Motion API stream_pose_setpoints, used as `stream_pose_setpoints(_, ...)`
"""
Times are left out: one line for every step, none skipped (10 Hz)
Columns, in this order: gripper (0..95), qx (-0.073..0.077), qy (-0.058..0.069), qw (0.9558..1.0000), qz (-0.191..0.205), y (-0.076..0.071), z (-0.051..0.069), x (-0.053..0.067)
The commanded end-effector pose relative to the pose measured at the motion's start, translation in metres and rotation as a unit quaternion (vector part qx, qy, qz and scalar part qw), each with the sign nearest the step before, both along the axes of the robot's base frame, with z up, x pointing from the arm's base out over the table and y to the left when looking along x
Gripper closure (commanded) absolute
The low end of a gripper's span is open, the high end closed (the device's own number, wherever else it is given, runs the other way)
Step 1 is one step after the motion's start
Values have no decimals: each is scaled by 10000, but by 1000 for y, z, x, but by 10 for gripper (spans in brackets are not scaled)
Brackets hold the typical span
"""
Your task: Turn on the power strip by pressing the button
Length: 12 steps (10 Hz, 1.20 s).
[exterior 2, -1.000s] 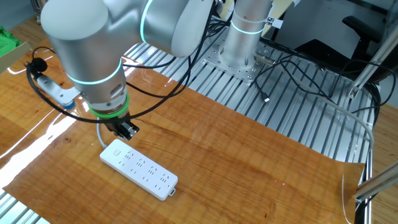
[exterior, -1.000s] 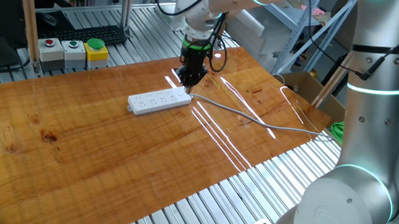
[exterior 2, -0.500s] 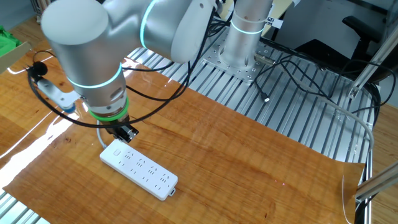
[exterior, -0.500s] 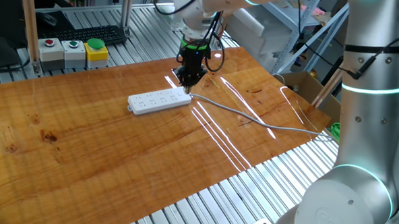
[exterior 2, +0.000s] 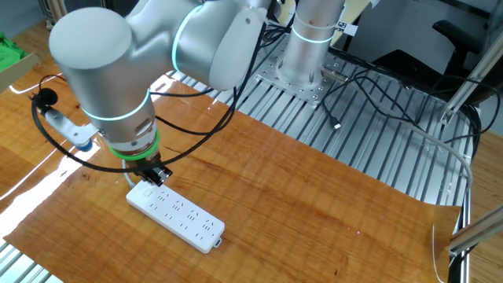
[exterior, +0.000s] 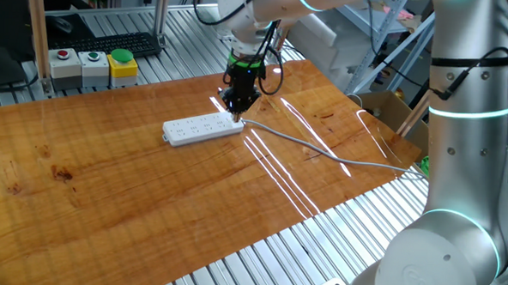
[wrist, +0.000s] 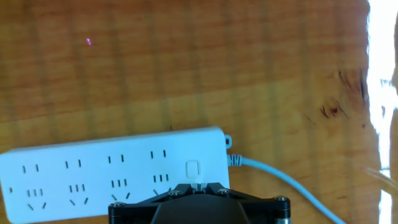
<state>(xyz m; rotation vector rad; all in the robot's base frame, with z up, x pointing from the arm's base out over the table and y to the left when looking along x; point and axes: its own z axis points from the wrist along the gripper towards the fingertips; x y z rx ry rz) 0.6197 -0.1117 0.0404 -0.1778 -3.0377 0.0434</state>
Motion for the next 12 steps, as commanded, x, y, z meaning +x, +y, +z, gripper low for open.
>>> stream_pose_setpoints(950,54,10,10000,-5,1,0,-2)
stream_pose_setpoints(950,64,11,10000,3,2,-1,0)
stream_pose_setpoints(950,76,18,10000,10,2,-1,2)
stream_pose_setpoints(950,94,38,9999,4,1,-1,6)
stream_pose_setpoints(950,95,40,9999,0,1,-1,7)
stream_pose_setpoints(950,103,67,9999,6,0,-1,13)
stream_pose_setpoints(950,135,67,9999,-25,0,0,14)
stream_pose_setpoints(950,177,57,9998,-36,0,-1,15)
stream_pose_setpoints(950,191,-10,9998,1,0,-1,15)
stream_pose_setpoints(950,240,-75,9997,-3,0,-1,15)
stream_pose_setpoints(950,244,-76,9997,-17,0,-1,15)
stream_pose_setpoints(950,259,-130,9996,-36,0,-1,15)
